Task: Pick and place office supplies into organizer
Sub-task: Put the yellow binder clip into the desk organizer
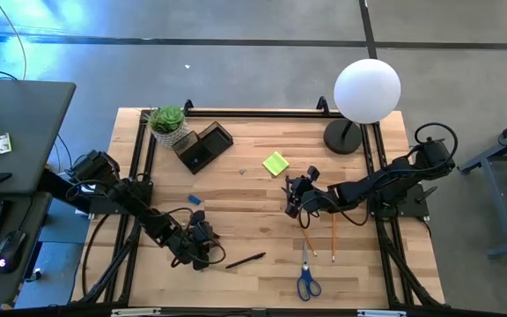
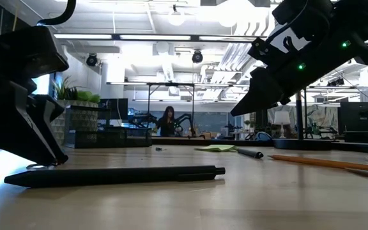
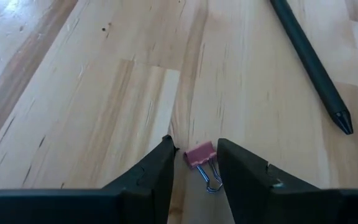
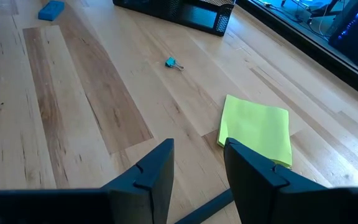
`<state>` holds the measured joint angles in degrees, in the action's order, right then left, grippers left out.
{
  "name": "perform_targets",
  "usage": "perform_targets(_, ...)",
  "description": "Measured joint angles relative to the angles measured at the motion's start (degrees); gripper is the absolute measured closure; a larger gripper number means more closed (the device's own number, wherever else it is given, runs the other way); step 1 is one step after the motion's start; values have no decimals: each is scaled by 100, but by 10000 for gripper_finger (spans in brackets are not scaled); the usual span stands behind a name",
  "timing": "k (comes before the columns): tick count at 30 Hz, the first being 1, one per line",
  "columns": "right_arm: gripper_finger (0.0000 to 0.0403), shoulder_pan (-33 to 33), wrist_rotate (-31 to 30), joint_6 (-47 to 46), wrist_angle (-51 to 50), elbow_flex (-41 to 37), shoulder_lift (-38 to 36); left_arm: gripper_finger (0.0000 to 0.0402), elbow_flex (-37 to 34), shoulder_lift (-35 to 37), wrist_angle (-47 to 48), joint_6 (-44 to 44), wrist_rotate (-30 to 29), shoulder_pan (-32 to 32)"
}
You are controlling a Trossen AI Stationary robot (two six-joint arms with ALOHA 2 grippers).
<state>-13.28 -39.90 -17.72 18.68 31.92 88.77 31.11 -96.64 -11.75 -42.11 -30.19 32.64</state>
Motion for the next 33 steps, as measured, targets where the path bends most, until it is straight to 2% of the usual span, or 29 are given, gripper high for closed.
perform_targets(21,269,0,0,20,0,0,0,287,0,0,177,-70,-181,2)
perform_targets(33,269,-2,-1,20,0,0,-2,287,-15,65,240,334,-296,-7)
